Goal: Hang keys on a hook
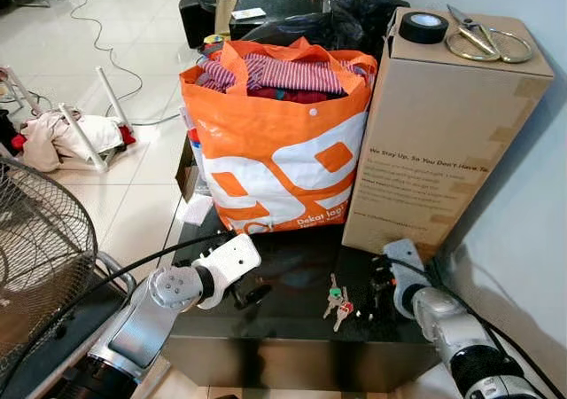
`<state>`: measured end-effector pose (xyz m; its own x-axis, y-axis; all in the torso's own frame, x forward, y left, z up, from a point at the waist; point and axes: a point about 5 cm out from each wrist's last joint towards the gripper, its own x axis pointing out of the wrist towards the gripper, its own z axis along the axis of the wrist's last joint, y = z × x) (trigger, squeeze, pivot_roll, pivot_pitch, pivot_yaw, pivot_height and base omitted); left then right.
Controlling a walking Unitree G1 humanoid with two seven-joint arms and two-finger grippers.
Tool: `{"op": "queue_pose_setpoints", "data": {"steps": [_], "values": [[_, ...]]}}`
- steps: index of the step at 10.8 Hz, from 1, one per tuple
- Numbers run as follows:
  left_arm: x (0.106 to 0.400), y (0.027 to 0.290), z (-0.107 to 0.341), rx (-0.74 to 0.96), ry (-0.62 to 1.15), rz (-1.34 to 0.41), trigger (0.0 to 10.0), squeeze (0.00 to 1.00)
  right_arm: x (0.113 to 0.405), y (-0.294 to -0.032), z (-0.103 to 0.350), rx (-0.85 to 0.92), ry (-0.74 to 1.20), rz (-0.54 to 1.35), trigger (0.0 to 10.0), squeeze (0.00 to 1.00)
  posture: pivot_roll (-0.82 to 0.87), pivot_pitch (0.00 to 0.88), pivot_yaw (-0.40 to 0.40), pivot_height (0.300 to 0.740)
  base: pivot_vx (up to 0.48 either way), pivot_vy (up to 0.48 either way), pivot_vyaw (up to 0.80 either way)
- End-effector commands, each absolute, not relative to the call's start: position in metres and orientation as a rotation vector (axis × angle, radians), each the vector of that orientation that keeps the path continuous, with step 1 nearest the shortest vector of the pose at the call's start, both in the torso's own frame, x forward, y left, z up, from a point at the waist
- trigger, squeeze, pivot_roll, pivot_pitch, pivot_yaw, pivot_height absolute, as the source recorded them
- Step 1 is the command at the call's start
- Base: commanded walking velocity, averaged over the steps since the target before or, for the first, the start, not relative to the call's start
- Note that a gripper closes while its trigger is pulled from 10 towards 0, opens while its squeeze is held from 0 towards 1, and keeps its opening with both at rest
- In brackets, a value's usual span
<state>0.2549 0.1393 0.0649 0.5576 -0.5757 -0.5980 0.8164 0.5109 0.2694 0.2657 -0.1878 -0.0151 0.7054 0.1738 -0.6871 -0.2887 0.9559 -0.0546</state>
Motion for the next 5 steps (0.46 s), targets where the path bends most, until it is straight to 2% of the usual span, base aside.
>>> {"op": "queue_pose_setpoints", "data": {"steps": [1, 5], "values": [[0.2561, 0.1435, 0.0645, 0.586, 0.479, -0.868, 10.0, 0.00, 0.2662, -0.1840, -0.0158, -0.170, 0.759, 0.267, 10.0, 1.00, -0.06, 0.000, 0.053, 0.740, 0.000, 0.000, 0.00], [0.2560, 0.1401, 0.0629, 0.580, 0.477, -0.867, 10.0, 0.00, 0.2573, -0.1890, -0.0211, -0.206, 0.818, 0.266, 10.0, 1.00, -0.06, 0.000, 0.042, 0.740, 0.000, 0.000, 0.00]]}}
